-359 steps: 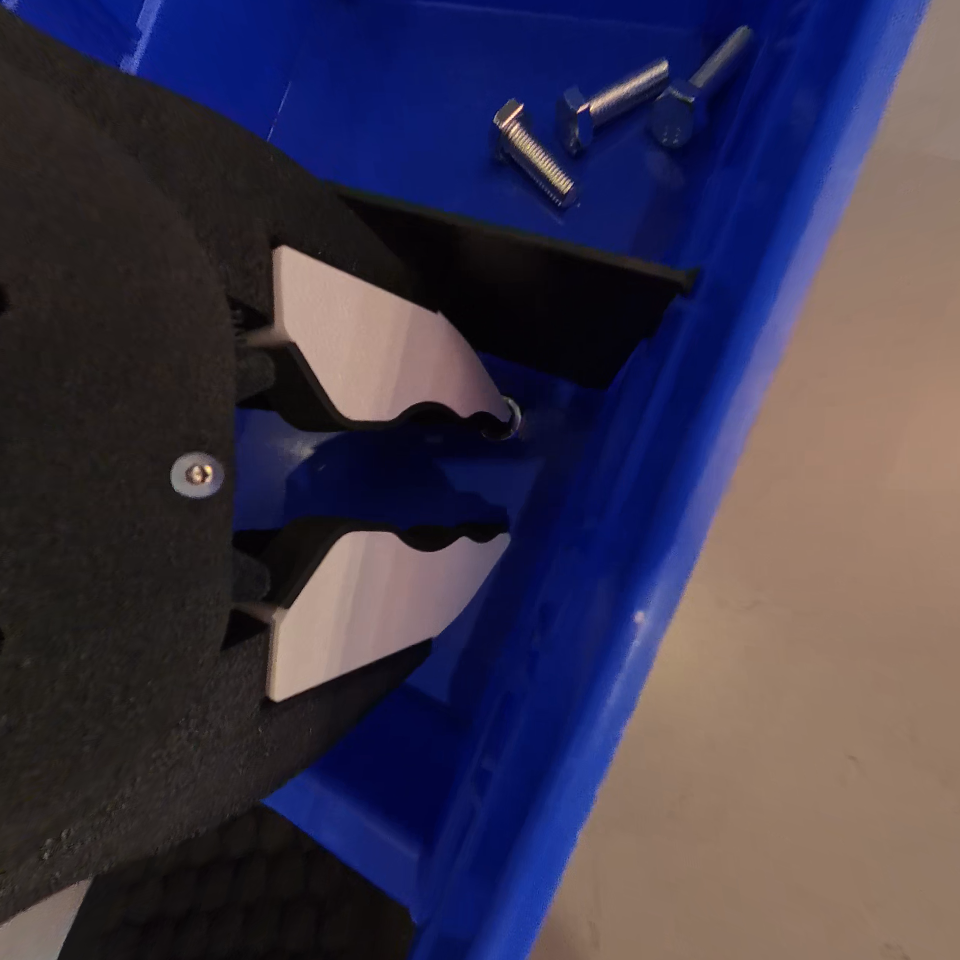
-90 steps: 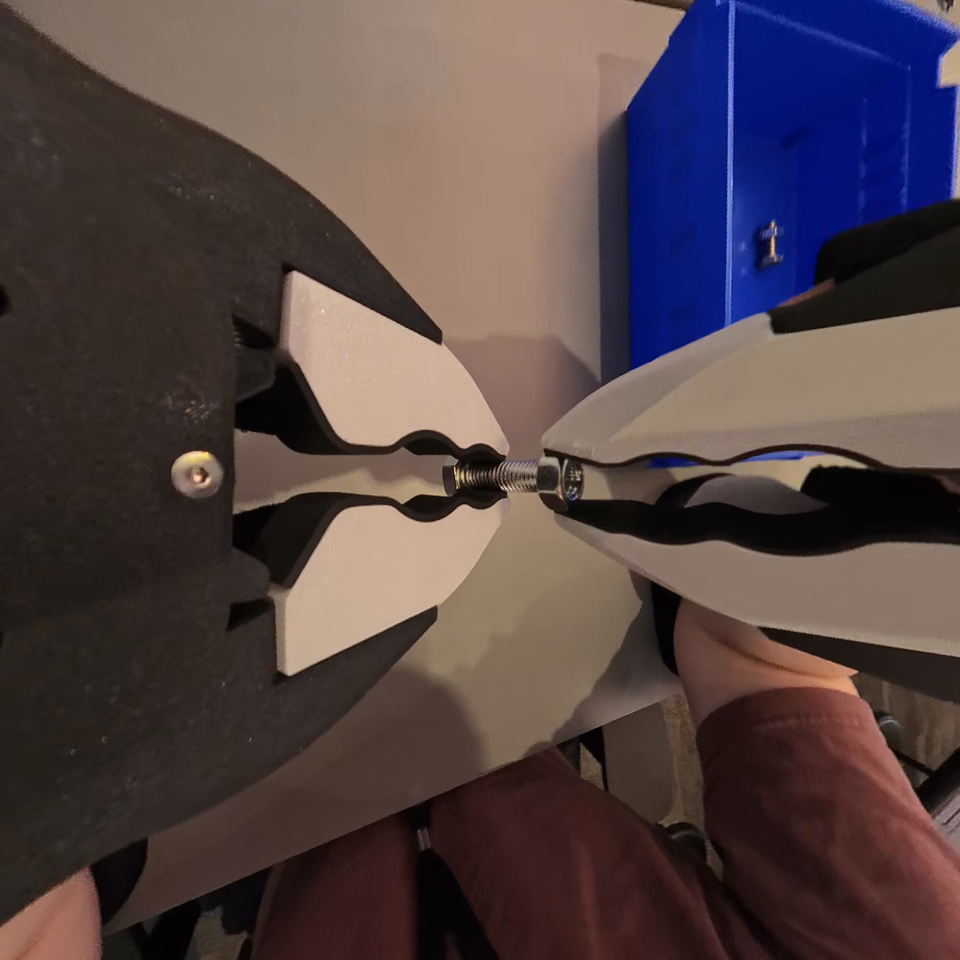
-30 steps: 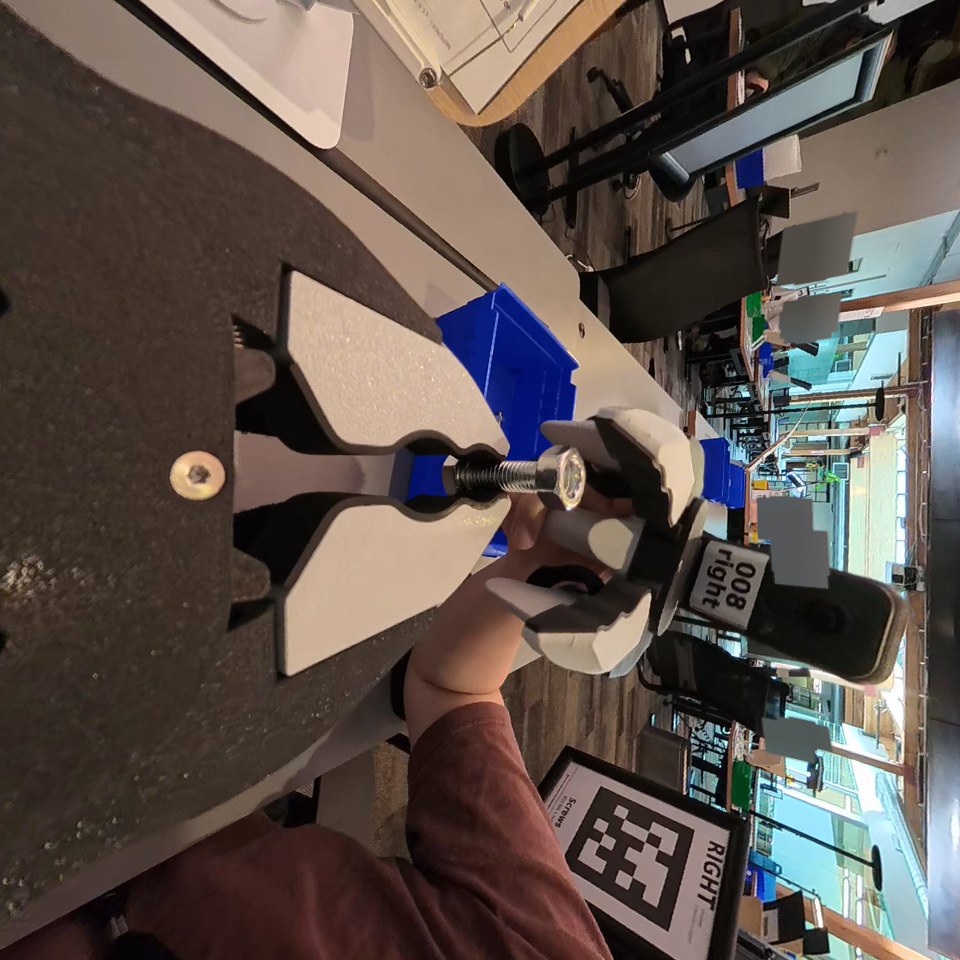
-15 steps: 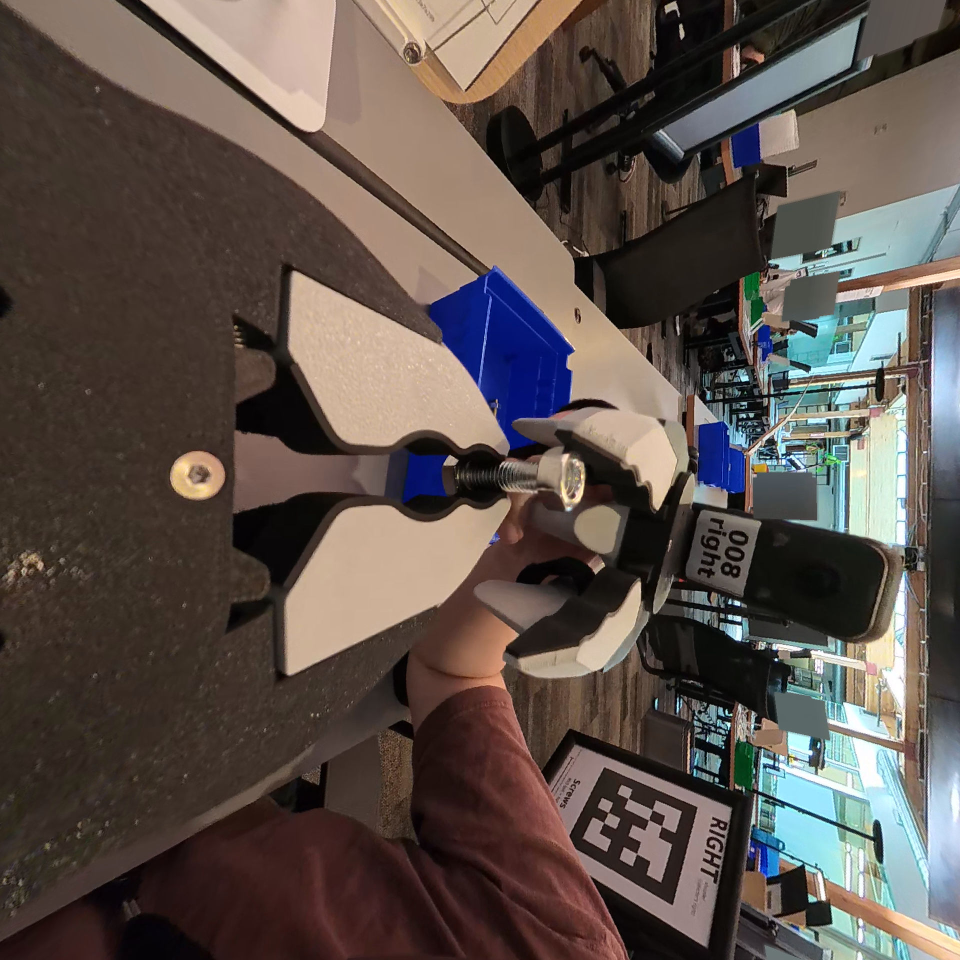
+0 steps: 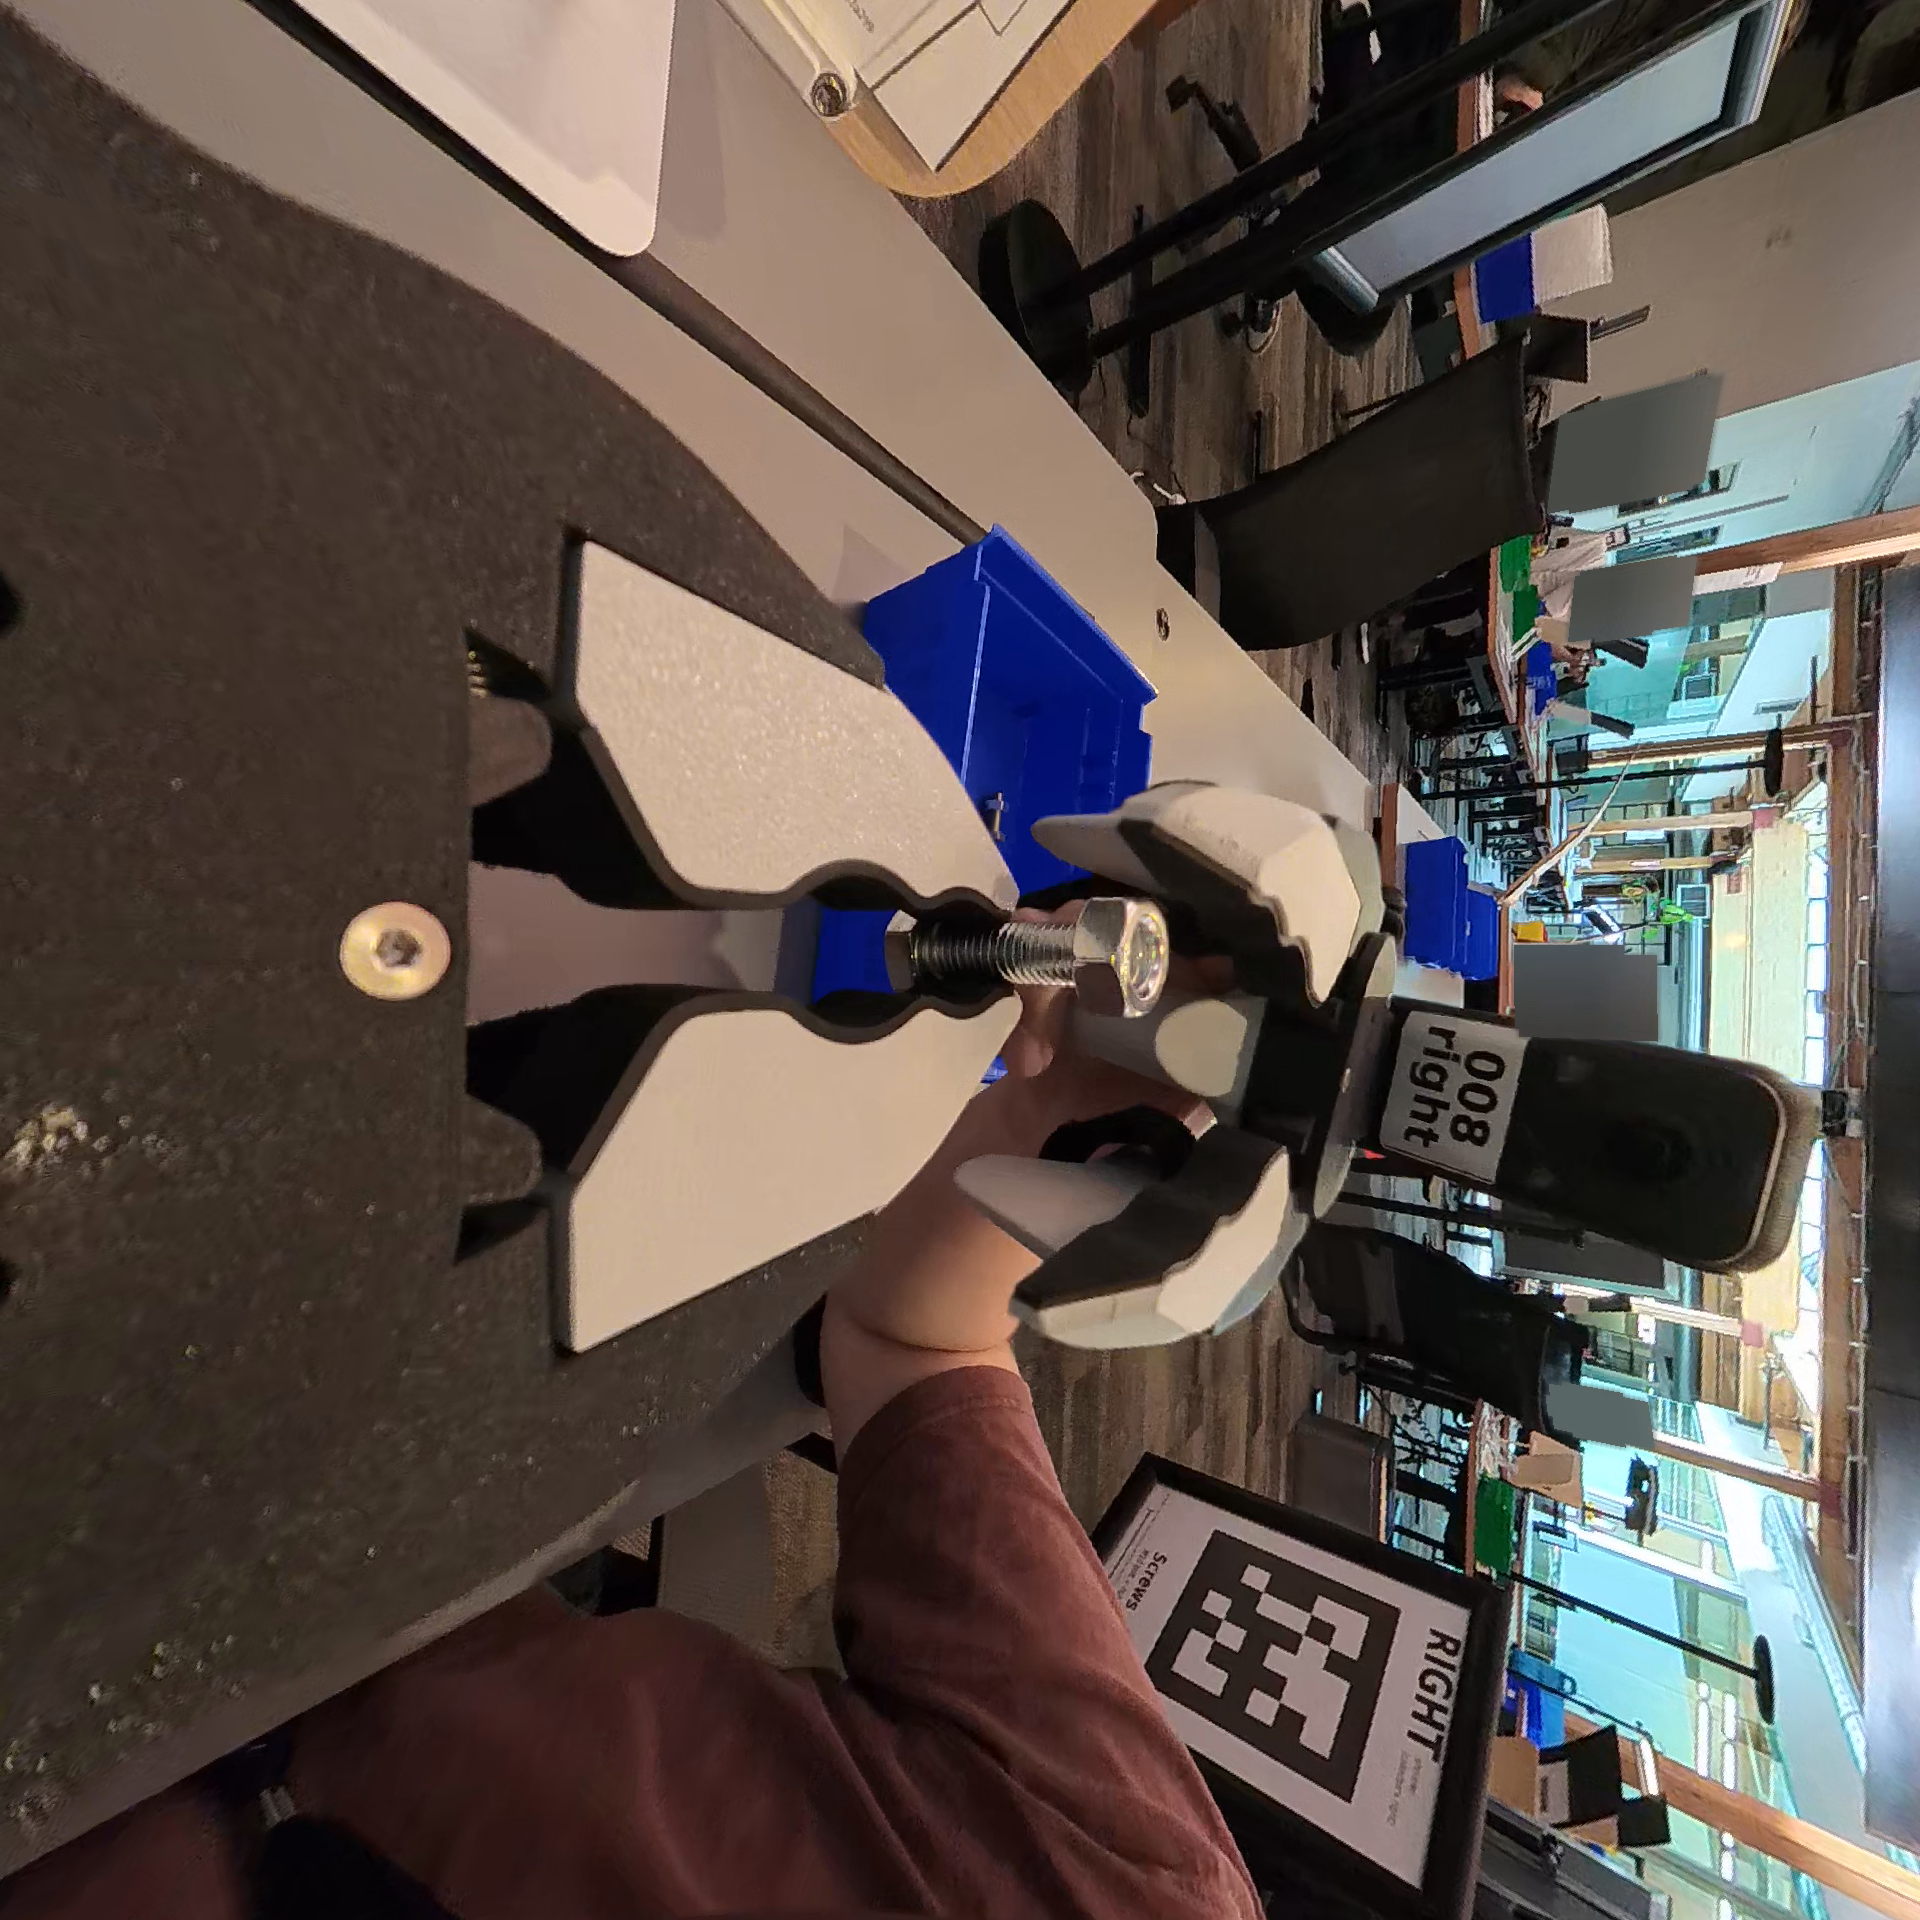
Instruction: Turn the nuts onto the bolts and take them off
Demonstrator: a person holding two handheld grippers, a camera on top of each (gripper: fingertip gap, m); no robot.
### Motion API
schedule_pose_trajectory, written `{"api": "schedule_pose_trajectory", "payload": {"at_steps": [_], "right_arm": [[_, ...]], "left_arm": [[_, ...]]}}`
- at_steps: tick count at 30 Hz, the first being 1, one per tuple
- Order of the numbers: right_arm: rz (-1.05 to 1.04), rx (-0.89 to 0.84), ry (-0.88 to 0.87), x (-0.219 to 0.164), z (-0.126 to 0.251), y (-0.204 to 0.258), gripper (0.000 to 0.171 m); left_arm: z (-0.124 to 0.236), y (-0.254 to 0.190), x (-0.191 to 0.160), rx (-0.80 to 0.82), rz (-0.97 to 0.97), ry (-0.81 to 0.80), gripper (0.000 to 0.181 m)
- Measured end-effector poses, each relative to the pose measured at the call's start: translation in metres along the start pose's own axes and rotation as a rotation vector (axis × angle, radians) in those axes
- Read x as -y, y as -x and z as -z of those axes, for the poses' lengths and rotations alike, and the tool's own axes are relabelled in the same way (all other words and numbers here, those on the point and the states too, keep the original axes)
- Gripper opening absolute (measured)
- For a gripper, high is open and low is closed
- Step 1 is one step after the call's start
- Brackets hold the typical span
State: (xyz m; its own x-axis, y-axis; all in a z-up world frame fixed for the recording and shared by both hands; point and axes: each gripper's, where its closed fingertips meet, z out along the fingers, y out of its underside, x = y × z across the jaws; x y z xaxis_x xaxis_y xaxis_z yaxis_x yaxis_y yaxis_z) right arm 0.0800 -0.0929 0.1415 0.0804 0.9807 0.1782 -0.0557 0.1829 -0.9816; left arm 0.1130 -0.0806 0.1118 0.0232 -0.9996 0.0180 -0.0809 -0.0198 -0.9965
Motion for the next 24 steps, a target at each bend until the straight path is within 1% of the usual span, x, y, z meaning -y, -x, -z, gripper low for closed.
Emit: {"api": "schedule_pose_trajectory", "payload": {"at_steps": [5, 8, 12, 16, 18, 20, 22, 24], "right_arm": [[0.038, -0.008, 0.041, -0.001, 0.002, 0.002, 0.065], [0.03, 0.005, 0.03, 0.003, 0.006, 0.004, 0.061], [0.01, -0.029, 0.001, 0.003, 0.002, -0.002, 0.067], [-0.019, 0.007, -0.001, -0.001, -0.005, 0.002, 0.07], [-0.01, 0.005, 0.012, -0.002, -0.005, 0.003, 0.071], [0.008, -0.014, 0.013, 0.001, 0.0, 0.001, 0.068], [0.002, 0.003, 0.004, 0.005, 0.005, 0.002, 0.059], [-0.003, -0.009, -0.008, 0.009, 0.008, 0.0, 0.057]], "left_arm": [[0.005, 0.006, 0.003, 0.035, -0.008, -0.016, 0.009], [0.013, 0.01, 0.007, 0.045, 0.009, -0.037, 0.009], [0.009, 0.006, 0.005, 0.024, -0.001, -0.021, 0.009], [-0.002, 0.0, -0.002, 0.014, -0.028, 0.018, 0.009], [-0.001, 0.004, -0.003, 0.041, -0.032, 0.022, 0.009], [0.004, 0.008, 0.0, 0.054, -0.02, 0.004, 0.009], [0.01, 0.012, 0.004, 0.062, -0.003, -0.016, 0.009], [0.014, 0.014, 0.005, 0.075, -0.005, -0.024, 0.009]]}}
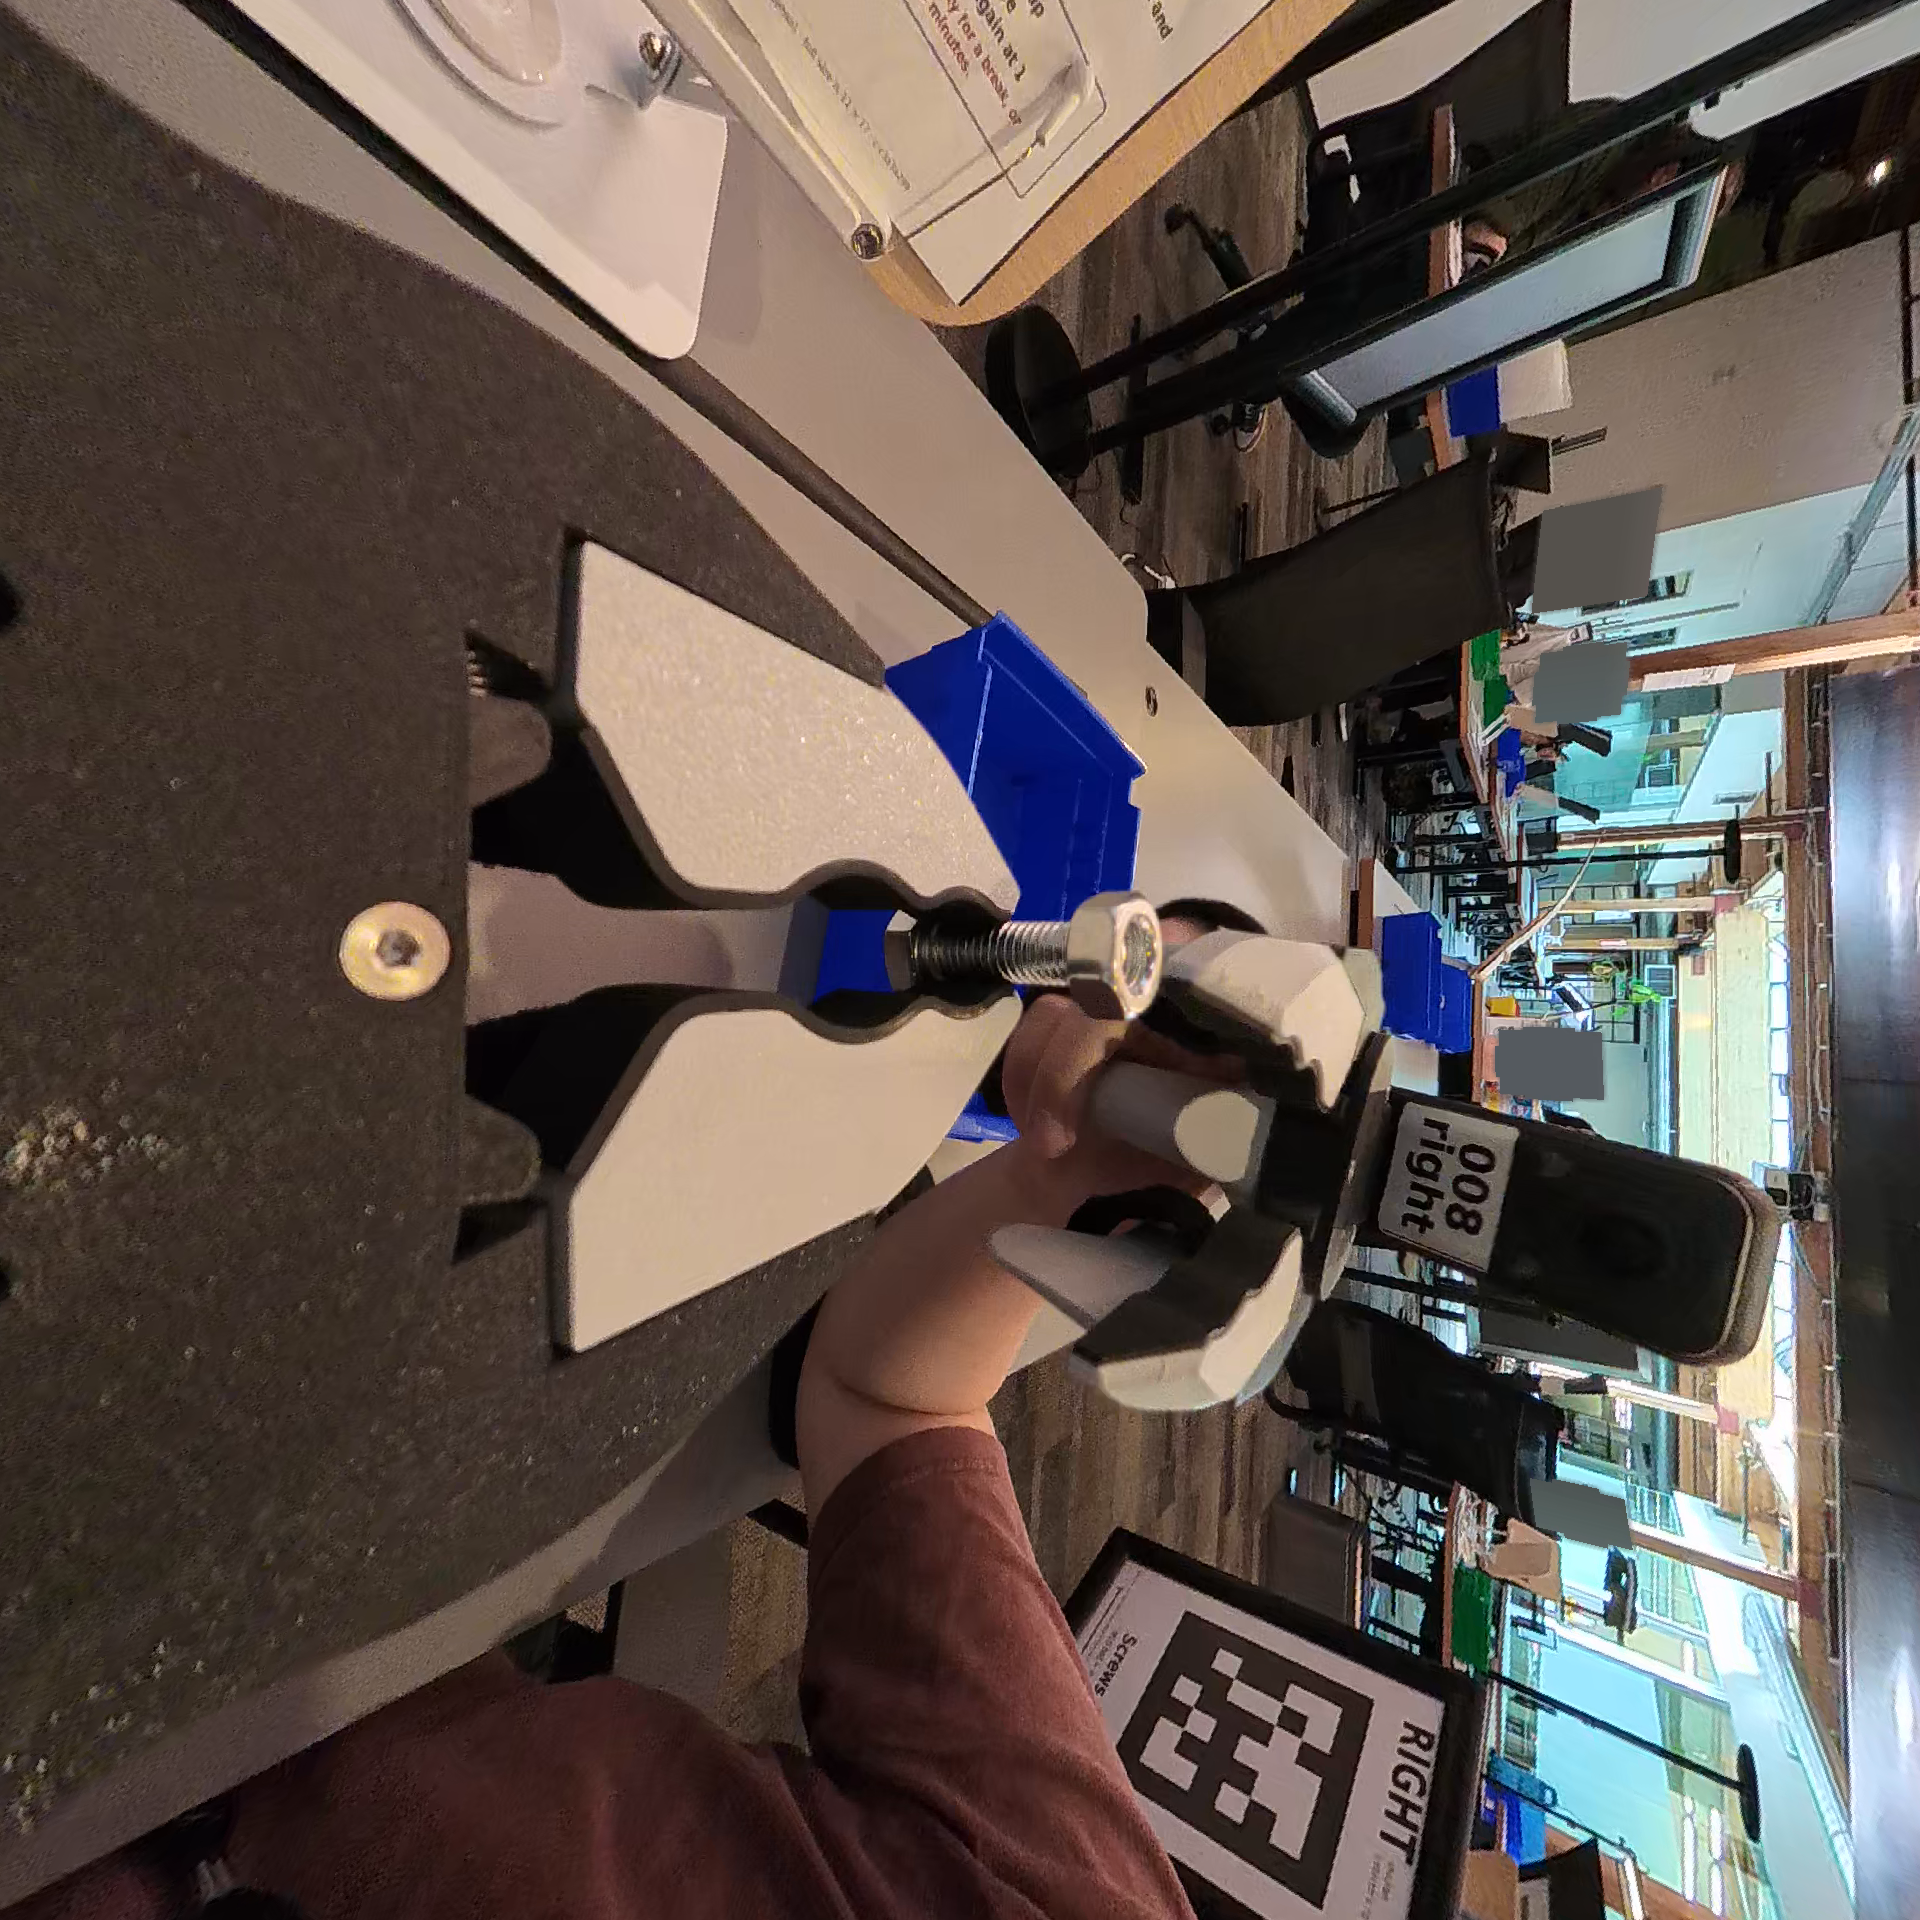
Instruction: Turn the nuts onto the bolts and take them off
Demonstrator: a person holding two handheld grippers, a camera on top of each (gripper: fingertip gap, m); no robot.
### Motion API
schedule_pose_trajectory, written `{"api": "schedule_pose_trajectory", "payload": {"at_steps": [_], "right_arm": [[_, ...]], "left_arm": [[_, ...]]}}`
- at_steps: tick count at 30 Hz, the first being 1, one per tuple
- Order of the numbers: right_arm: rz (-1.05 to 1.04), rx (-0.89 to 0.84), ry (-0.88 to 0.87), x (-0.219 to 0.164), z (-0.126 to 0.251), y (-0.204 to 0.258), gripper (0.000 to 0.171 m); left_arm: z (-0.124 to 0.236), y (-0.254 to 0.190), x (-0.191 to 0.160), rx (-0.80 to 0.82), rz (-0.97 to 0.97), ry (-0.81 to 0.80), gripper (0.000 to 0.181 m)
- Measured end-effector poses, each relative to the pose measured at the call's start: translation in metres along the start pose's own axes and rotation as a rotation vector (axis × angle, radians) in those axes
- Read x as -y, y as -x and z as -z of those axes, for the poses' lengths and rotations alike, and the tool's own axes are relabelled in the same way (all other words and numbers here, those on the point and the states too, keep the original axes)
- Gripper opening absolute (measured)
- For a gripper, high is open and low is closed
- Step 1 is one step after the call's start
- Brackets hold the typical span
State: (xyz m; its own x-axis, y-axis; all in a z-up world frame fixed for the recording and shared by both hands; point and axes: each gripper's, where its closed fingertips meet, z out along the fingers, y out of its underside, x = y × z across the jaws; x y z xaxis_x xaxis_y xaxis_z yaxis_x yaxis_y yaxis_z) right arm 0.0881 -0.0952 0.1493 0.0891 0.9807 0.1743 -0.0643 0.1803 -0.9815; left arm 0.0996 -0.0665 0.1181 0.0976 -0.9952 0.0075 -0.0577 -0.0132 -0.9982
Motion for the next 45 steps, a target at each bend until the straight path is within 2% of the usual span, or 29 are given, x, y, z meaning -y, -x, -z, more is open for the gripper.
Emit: {"api": "schedule_pose_trajectory", "payload": {"at_steps": [4, 8, 10, 12, 13, 15, 22, 24, 26, 31, 36, 38, 39, 42, 45], "right_arm": [[0.002, -0.028, -0.012, -0.002, -0.005, -0.004, 0.068], [0.005, 0.0, 0.01, -0.008, -0.012, 0.003, 0.071], [0.024, -0.017, 0.025, -0.007, -0.008, 0.0, 0.07], [0.015, 0.002, 0.022, -0.004, -0.003, 0.002, 0.057], [0.005, -0.004, 0.003, -0.001, -0.001, 0.0, 0.057], [0.0, -0.052, -0.028, 0.003, 0.0, -0.007, 0.062], [0.018, -0.018, 0.039, -0.013, -0.015, 0.001, 0.078], [0.039, -0.051, 0.065, -0.013, -0.011, -0.002, 0.075], [0.034, -0.036, 0.064, -0.007, -0.005, 0.001, 0.061], [0.032, -0.092, 0.008, -0.001, -0.008, -0.006, 0.077], [-0.005, -0.023, 0.04, -0.012, -0.017, 0.004, 0.084], [0.033, -0.041, 0.055, -0.009, -0.011, 0.001, 0.074], [0.033, -0.018, 0.063, -0.008, -0.007, 0.005, 0.06], [0.005, -0.04, 0.017, 0.002, -0.001, 0.0, 0.069], [-0.004, -0.069, 0.005, -0.003, -0.008, -0.006, 0.082]], "left_arm": [[-0.007, -0.008, -0.002, -0.032, -0.01, 0.011, 0.009], [-0.012, -0.01, -0.005, -0.028, -0.027, 0.027, 0.009], [-0.008, -0.005, -0.003, -0.011, -0.013, 0.017, 0.009], [-0.002, 0.001, 0.0, 0.007, 0.005, 0.0, 0.009], [0.0, 0.003, 0.0, 0.014, 0.009, -0.002, 0.009], [0.0, 0.002, 0.0, 0.005, 0.005, 0.001, 0.009], [-0.011, -0.005, -0.007, -0.008, -0.019, 0.03, 0.009], [-0.006, 0.001, -0.005, 0.012, 0.005, 0.021, 0.009], [-0.001, 0.006, -0.001, 0.022, 0.023, -0.003, 0.009], [-0.006, -0.005, -0.002, -0.025, 0.015, 0.006, 0.009], [-0.012, -0.007, -0.006, -0.014, -0.004, 0.029, 0.009], [-0.004, 0.001, -0.001, 0.014, 0.013, 0.001, 0.009], [0.001, 0.006, 0.002, 0.035, 0.028, -0.013, 0.009], [0.008, 0.008, 0.005, 0.025, 0.04, -0.03, 0.009], [0.0, -0.006, 0.005, -0.039, 0.028, -0.02, 0.009]]}}
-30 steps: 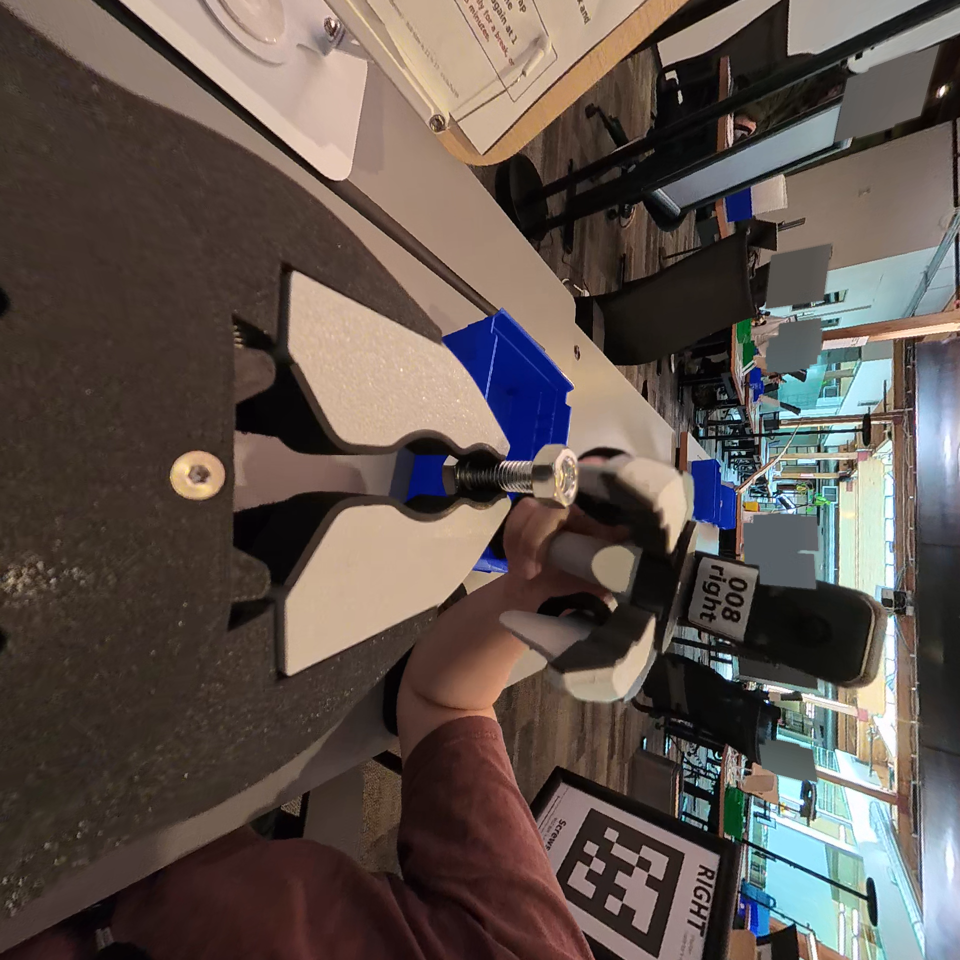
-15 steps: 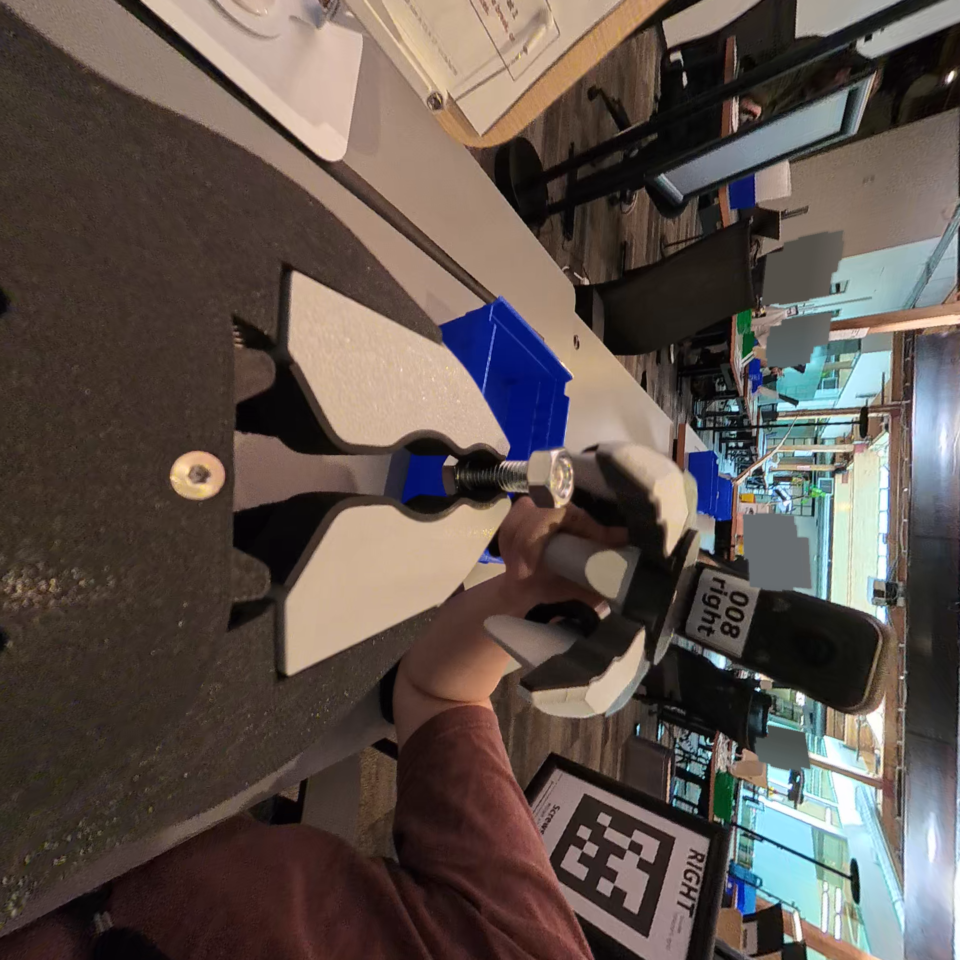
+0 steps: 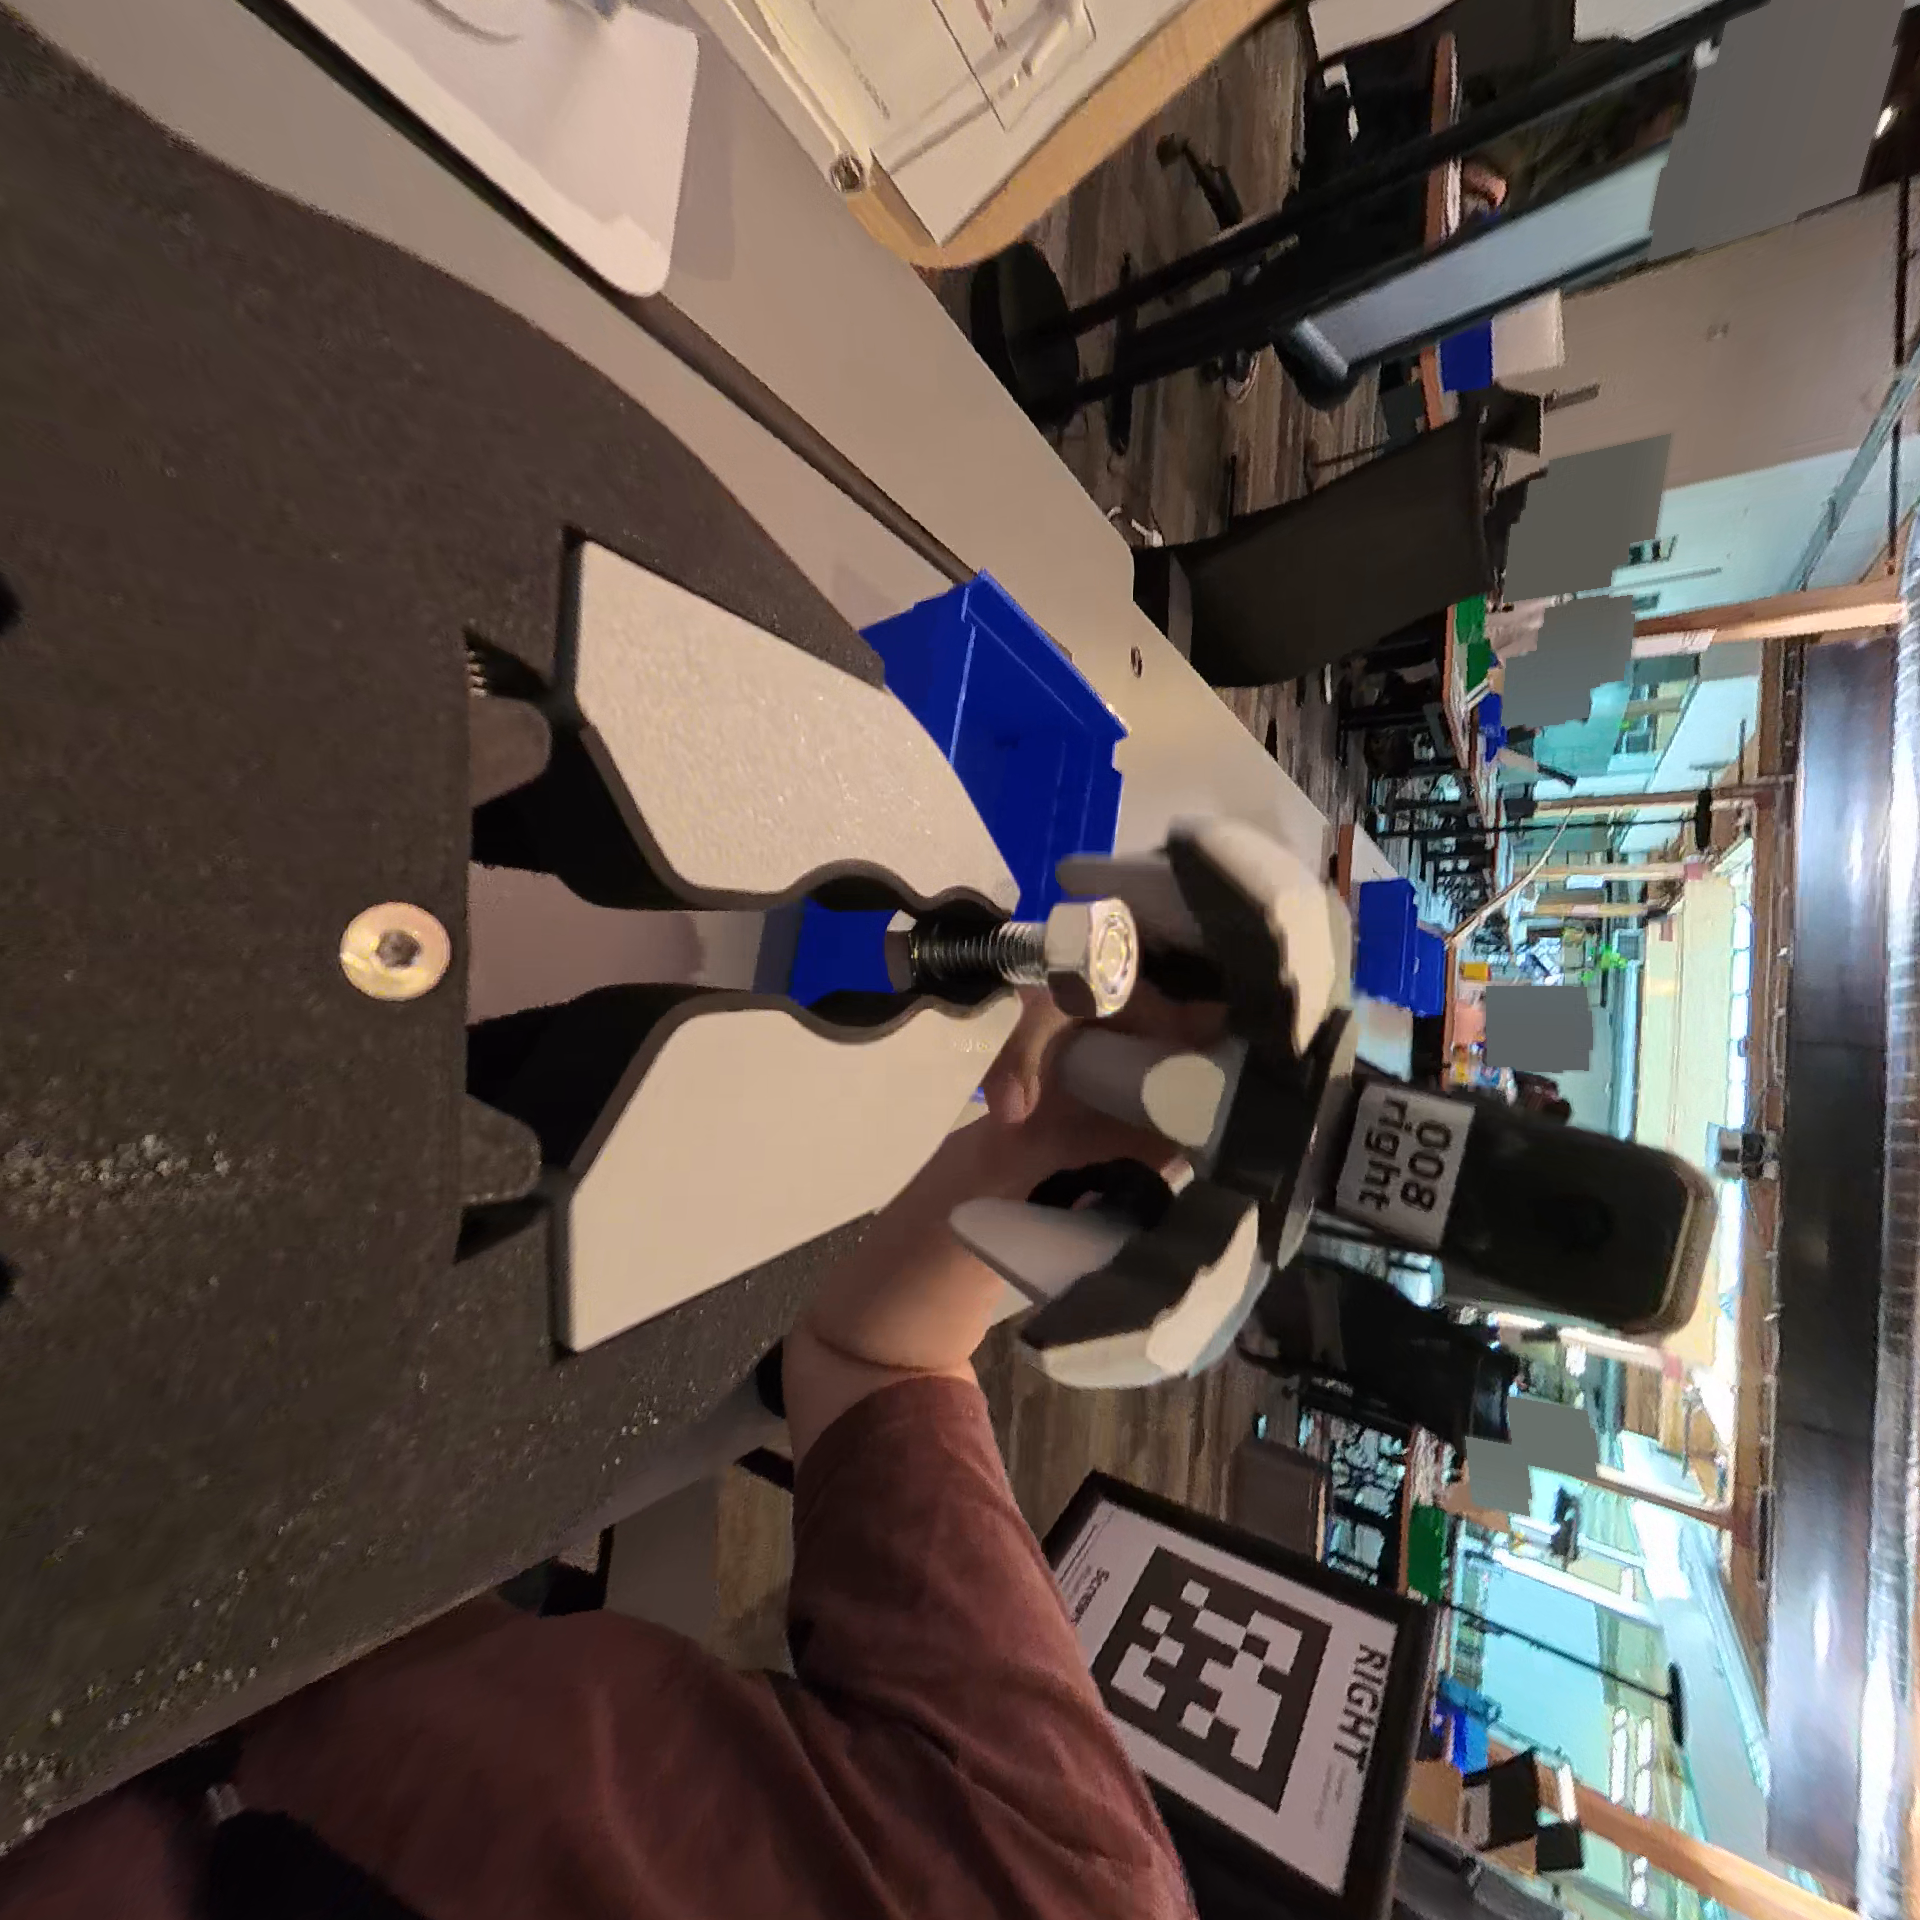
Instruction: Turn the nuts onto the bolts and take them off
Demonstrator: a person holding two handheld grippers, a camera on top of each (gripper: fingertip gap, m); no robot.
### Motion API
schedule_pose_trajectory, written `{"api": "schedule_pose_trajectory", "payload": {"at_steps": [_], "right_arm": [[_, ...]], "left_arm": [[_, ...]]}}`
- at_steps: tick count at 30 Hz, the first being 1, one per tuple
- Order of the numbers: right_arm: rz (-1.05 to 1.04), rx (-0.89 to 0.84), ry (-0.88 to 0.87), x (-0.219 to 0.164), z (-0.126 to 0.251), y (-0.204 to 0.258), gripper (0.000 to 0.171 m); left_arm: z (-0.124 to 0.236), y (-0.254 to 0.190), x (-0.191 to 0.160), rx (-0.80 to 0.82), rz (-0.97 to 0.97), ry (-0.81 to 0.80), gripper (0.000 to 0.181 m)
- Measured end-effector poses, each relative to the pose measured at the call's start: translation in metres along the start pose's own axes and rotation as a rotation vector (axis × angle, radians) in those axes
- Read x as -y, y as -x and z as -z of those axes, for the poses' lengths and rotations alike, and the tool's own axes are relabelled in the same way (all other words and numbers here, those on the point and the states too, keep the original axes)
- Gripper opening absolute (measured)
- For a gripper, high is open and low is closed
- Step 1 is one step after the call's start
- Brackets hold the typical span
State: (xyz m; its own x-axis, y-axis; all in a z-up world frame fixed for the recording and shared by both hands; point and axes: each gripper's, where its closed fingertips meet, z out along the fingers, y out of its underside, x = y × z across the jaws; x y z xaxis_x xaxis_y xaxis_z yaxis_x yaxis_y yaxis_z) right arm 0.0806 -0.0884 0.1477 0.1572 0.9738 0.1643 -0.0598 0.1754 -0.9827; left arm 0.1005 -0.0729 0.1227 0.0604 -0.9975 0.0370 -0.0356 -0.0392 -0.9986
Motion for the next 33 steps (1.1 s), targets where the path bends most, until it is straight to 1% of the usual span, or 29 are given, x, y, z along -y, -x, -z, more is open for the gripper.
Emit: {"api": "schedule_pose_trajectory", "payload": {"at_steps": [3, 4, 5, 6, 7, 8, 9, 10, 12, 15, 18, 19, 21, 22, 23, 24, 25, 27, 30, 33], "right_arm": [[-0.031, 0.064, 0.002, -0.007, -0.01, 0.011, 0.083], [-0.037, 0.08, 0.014, -0.009, -0.012, 0.014, 0.088], [-0.028, 0.074, 0.036, -0.011, -0.012, 0.014, 0.09], [-0.005, 0.058, 0.061, -0.012, -0.009, 0.012, 0.088], [0.018, 0.045, 0.083, -0.011, -0.005, 0.011, 0.084], [0.034, 0.06, 0.092, -0.009, 0.001, 0.013, 0.067], [0.029, 0.088, 0.084, -0.004, 0.006, 0.017, 0.06], [0.011, 0.088, 0.067, 0.001, 0.009, 0.016, 0.061], [0.002, 0.045, 0.054, 0.002, 0.008, 0.009, 0.066], [-0.003, 0.015, 0.074, -0.011, -0.003, 0.003, 0.076], [-0.029, 0.044, 0.064, -0.018, -0.014, 0.008, 0.077], [-0.025, 0.042, 0.066, -0.019, -0.015, 0.008, 0.081], [0.0, 0.025, 0.093, -0.02, -0.012, 0.006, 0.082], [0.014, 0.018, 0.104, -0.018, -0.007, 0.005, 0.078], [0.027, 0.034, 0.106, -0.014, -0.001, 0.006, 0.059], [0.023, 0.068, 0.088, -0.008, 0.004, 0.011, 0.049], [0.003, 0.08, 0.053, 0.0, 0.009, 0.012, 0.05], [-0.026, 0.045, -0.004, 0.011, 0.014, 0.005, 0.05], [-0.058, -0.047, 0.001, 0.003, 0.013, -0.015, 0.049], [-0.164, -0.035, -0.015, -0.007, 0.006, -0.022, 0.039]], "left_arm": [[-0.012, -0.006, -0.01, -0.005, -0.038, 0.055, 0.009], [-0.013, -0.005, -0.011, 0.007, -0.043, 0.065, 0.009], [-0.012, -0.001, -0.011, 0.026, -0.042, 0.064, 0.009], [-0.009, 0.003, -0.01, 0.041, -0.035, 0.057, 0.009], [-0.006, 0.006, -0.008, 0.048, -0.02, 0.044, 0.009], [-0.001, 0.01, -0.005, 0.059, -0.003, 0.027, 0.009], [0.004, 0.016, -0.003, 0.085, 0.014, 0.012, 0.009], [0.008, 0.02, -0.001, 0.103, 0.019, 0.003, 0.009], [0.01, 0.017, 0.001, 0.078, 0.018, -0.003, 0.009], [0.001, 0.005, -0.002, 0.038, -0.006, 0.024, 0.009], [-0.01, 0.0, -0.012, 0.034, -0.04, 0.077, 0.009], [-0.01, 0.001, -0.013, 0.042, -0.043, 0.085, 0.009], [-0.007, 0.006, -0.012, 0.056, -0.028, 0.072, 0.009], [-0.004, 0.01, -0.009, 0.067, -0.015, 0.056, 0.009], [0.001, 0.013, -0.006, 0.076, 0.001, 0.033, 0.009], [0.005, 0.018, -0.003, 0.094, 0.02, 0.017, 0.009], [0.009, 0.022, -0.002, 0.11, 0.032, 0.012, 0.009], [0.012, 0.021, -0.001, 0.086, 0.045, 0.003, 0.009], [0.007, 0.011, 0.0, 0.032, 0.061, -0.002, 0.009], [-0.001, 0.007, -0.007, 0.029, 0.032, 0.044, 0.009]]}}
